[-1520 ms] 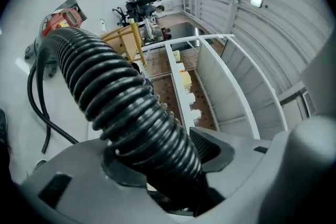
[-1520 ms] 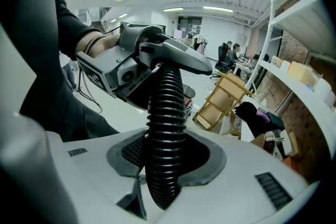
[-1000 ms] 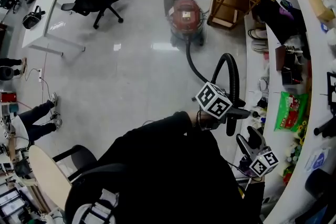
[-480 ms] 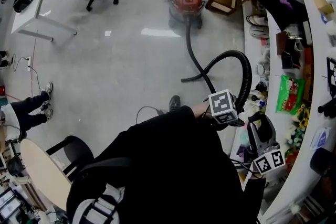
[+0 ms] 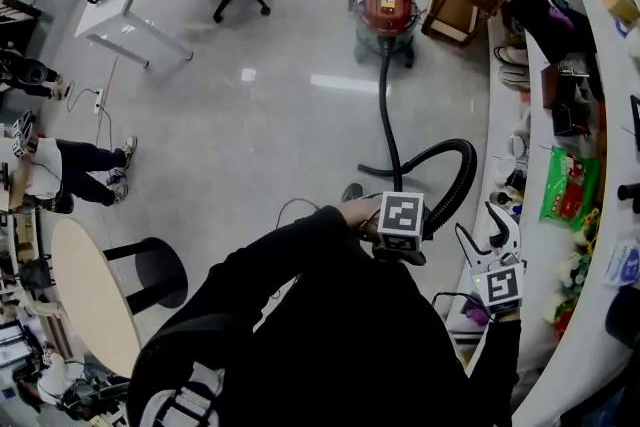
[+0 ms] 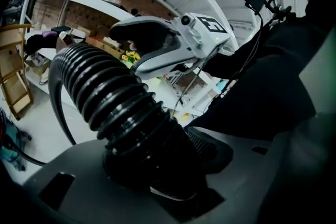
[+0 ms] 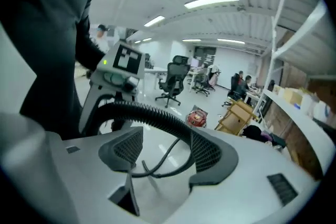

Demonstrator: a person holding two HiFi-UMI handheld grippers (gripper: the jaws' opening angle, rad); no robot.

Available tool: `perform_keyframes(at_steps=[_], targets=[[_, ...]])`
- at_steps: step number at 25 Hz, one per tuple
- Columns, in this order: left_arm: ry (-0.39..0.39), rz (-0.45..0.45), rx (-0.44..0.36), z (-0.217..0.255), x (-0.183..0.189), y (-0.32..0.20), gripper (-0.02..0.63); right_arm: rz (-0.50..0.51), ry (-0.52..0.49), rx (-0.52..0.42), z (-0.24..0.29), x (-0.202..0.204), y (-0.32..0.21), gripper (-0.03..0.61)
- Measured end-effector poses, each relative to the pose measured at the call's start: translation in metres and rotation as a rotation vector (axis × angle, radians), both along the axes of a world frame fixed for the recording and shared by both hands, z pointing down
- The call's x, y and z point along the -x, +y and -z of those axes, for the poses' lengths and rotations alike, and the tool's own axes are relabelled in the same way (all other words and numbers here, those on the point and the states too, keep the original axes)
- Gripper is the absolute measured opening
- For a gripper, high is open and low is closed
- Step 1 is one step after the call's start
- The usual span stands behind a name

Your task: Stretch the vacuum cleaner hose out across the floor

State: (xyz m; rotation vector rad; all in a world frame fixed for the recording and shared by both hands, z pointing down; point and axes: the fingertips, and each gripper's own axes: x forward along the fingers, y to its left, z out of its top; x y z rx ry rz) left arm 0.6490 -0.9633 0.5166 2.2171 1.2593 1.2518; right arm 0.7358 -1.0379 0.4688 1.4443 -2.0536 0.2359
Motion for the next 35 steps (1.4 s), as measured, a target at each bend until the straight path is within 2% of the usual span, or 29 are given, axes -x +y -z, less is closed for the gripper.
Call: perform_keyframes(at_steps=[3, 5, 9, 14, 18, 23, 24, 25, 27, 31, 33, 35], targets=[[-0.070, -0.037, -0.024, -0.009, 0.024, 0.048, 0.235, 0.109, 0.166, 0.007, -0.029, -0.004, 0.034, 0.290], [-0.085, -0.059, -0.063, -0.016, 0.038, 0.074, 0.235, 0.147, 0.237, -0.009, -0.042, -0.005, 0.051, 0.290], [-0.092, -0.099, -0.156, -0.020, 0.070, 0.110, 0.233, 0.245, 0.291, 0.004, -0.064, 0.018, 0.076, 0.290], [-0.085, -0.140, -0.256, -0.015, 0.114, 0.132, 0.230, 0.450, 0.399, 0.048, -0.087, 0.061, 0.100, 0.290], [-0.084, -0.163, -0.312, -0.004, 0.161, 0.138, 0.227, 0.570, 0.436, 0.036, -0.094, 0.115, 0.108, 0.290], [-0.067, -0.169, -0.351, 0.007, 0.238, 0.143, 0.227, 0.665, 0.419, -0.007, -0.074, 0.217, 0.100, 0.287], [-0.067, -0.174, -0.368, 0.004, 0.257, 0.144, 0.227, 0.681, 0.407, 0.013, -0.072, 0.237, 0.103, 0.248], [-0.070, -0.174, -0.386, -0.001, 0.277, 0.146, 0.227, 0.690, 0.388, 0.051, -0.071, 0.256, 0.109, 0.175], [-0.059, -0.137, -0.428, -0.017, 0.313, 0.147, 0.227, 0.703, 0.386, 0.151, -0.077, 0.286, 0.127, 0.161], [-0.021, 0.064, -0.510, -0.052, 0.368, 0.127, 0.215, 0.679, 0.540, 0.315, -0.108, 0.318, 0.169, 0.144], [-0.009, 0.195, -0.529, -0.056, 0.391, 0.119, 0.215, 0.662, 0.593, 0.344, -0.118, 0.330, 0.193, 0.143], [0.044, 0.369, -0.496, -0.040, 0.396, 0.107, 0.215, 0.649, 0.629, 0.325, -0.116, 0.337, 0.203, 0.143]])
